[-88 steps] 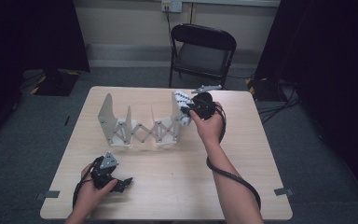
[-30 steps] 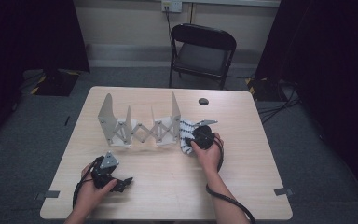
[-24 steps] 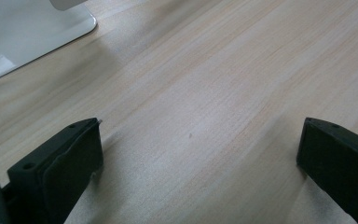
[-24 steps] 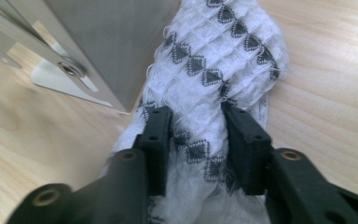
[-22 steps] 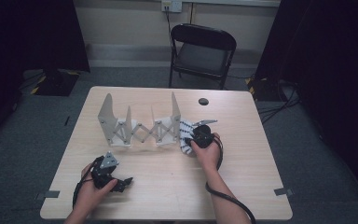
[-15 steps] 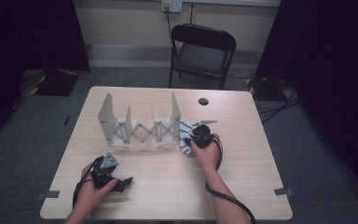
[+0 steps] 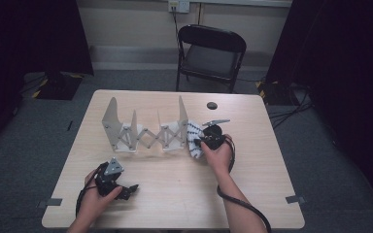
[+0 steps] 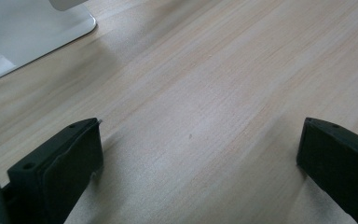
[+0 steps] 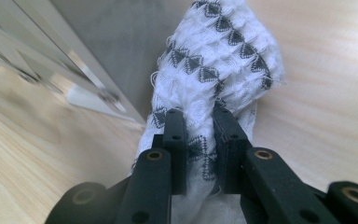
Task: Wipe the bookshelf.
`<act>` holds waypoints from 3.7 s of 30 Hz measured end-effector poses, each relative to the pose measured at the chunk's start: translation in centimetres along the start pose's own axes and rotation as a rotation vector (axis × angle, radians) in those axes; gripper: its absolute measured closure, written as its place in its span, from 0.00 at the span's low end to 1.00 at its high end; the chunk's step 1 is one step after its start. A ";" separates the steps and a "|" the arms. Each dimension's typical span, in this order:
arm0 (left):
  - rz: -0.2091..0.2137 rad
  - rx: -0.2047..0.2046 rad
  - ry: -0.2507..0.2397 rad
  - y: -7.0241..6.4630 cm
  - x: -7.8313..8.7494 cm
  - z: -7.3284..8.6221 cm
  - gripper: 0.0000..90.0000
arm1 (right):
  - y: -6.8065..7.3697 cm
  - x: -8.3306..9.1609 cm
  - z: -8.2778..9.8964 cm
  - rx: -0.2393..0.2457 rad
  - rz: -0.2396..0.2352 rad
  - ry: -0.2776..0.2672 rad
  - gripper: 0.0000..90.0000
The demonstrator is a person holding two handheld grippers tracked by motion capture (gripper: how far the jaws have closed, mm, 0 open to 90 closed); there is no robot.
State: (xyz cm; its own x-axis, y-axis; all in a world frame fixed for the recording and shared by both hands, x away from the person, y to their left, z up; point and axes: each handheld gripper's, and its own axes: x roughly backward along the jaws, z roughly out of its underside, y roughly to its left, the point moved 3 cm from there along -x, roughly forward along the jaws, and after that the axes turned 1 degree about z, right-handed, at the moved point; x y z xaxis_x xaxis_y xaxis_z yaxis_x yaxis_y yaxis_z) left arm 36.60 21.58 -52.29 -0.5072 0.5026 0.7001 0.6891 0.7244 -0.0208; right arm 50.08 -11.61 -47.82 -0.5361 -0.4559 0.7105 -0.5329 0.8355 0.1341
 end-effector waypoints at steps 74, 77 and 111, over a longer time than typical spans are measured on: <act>0.002 -0.002 0.000 0.0 -0.1 -0.1 0.00 | 0.1 3.2 -3.5 0.003 -0.016 -0.090 0.84; 0.000 0.000 0.000 0.0 -0.1 -0.1 0.00 | 0.4 3.5 -4.3 0.008 -0.027 -0.115 0.84; -0.001 -0.012 -0.001 0.0 -0.1 -0.1 0.00 | -0.3 -3.2 0.9 -0.028 -0.063 -0.018 0.82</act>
State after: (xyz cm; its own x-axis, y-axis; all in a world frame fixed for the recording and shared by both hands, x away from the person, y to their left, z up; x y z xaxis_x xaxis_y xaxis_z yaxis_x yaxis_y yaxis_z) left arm 36.70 21.49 -52.27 -0.5085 0.5018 0.6997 0.6945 0.7194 -0.0112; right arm 51.38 -10.69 -50.71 -0.5139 -0.5129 0.6877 -0.5474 0.8133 0.1975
